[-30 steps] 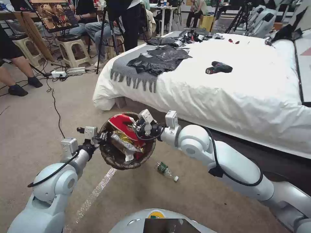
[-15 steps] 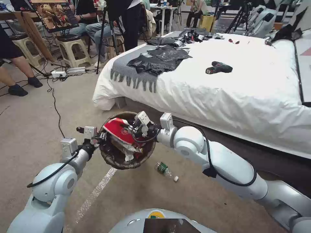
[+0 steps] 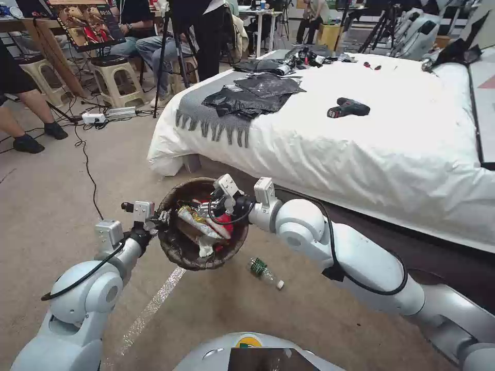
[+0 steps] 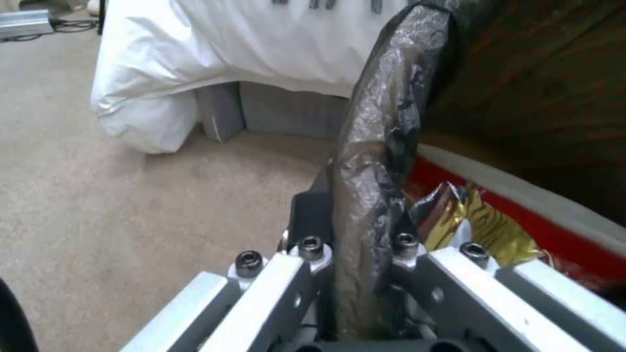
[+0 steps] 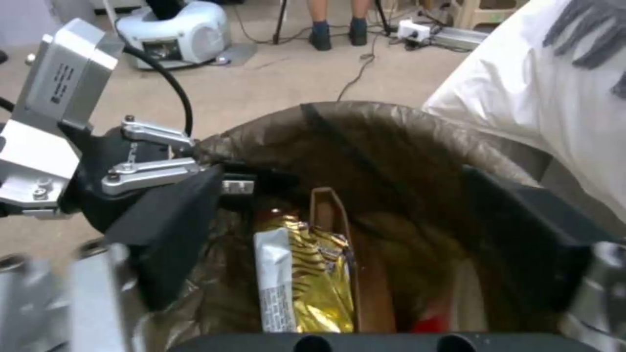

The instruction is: Pick up the trash bin, then pick up the garbage from the floor and place it into the trash bin.

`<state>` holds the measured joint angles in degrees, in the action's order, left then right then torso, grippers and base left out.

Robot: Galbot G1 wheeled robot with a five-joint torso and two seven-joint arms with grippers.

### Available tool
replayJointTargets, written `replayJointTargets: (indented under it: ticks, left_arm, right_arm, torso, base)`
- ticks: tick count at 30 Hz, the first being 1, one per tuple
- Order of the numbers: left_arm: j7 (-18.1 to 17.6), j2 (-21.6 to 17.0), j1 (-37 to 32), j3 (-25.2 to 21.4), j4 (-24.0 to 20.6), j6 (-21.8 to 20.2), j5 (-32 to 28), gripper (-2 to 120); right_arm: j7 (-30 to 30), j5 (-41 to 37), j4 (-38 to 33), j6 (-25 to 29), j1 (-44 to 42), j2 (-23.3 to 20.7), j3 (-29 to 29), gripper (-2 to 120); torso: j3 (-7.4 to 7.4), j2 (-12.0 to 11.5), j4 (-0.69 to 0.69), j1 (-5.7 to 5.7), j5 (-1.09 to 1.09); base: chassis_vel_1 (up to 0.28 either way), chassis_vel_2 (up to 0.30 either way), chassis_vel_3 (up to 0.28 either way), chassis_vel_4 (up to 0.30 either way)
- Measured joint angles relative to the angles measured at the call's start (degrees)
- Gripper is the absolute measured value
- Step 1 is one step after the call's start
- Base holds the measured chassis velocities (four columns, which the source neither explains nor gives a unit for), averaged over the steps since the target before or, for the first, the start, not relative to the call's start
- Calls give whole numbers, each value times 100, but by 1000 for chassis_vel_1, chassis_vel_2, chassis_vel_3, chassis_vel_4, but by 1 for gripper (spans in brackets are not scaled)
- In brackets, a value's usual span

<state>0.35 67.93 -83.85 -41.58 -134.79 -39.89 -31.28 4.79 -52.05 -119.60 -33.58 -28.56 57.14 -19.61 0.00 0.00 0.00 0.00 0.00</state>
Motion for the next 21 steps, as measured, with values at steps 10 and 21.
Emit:
replayJointTargets:
  ticks: [10,21]
  left_arm:
    - [1,16,20,31,-1,1,14,2]
    - [0,27,30,5,55,6,19,2]
  right_arm:
    - [78,-211,-238,11,49,-74,130,100]
    - [361,-854,-717,20,202,-350,605,100]
  torso:
    - [0,0,0,0,0]
    - [0,0,0,0,0]
  base:
    - [0,0,0,0]
    - [0,0,0,0]
